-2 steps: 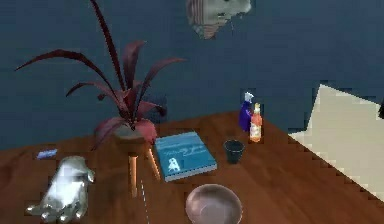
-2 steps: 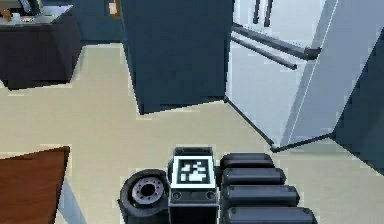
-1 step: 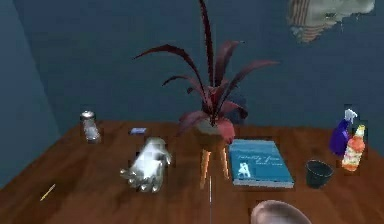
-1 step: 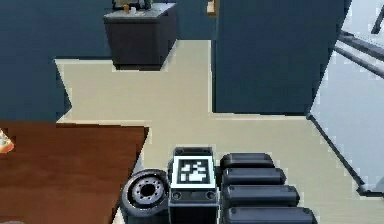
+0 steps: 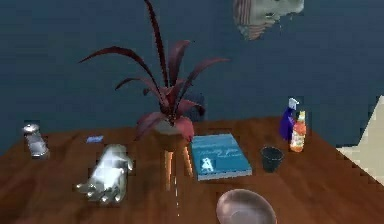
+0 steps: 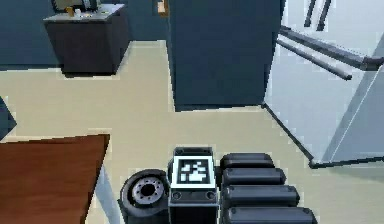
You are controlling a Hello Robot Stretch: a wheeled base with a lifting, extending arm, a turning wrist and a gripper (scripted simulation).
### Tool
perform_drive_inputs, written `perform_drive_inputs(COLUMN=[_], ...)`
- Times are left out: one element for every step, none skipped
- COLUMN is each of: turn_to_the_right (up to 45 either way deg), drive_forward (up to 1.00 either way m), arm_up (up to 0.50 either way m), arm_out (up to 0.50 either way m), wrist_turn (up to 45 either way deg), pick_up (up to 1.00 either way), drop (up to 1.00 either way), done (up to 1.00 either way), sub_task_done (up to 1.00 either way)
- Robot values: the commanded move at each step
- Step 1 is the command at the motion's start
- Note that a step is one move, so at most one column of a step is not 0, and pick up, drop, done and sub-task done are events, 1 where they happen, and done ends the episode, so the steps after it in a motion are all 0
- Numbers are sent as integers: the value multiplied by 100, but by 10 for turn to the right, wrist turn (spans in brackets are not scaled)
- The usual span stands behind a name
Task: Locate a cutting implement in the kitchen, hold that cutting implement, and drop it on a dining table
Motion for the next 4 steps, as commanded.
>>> perform_drive_inputs(turn_to_the_right=[450,180,0,-450], drive_forward=[0,0,5,0], arm_up=[0,0,0,0], arm_out=[0,0,0,0], wrist_turn=[0,0,0,0], pick_up=[0,0,0,0], drop=[0,0,0,0], done=[0,0,0,0], sub_task_done=[0,0,0,0])
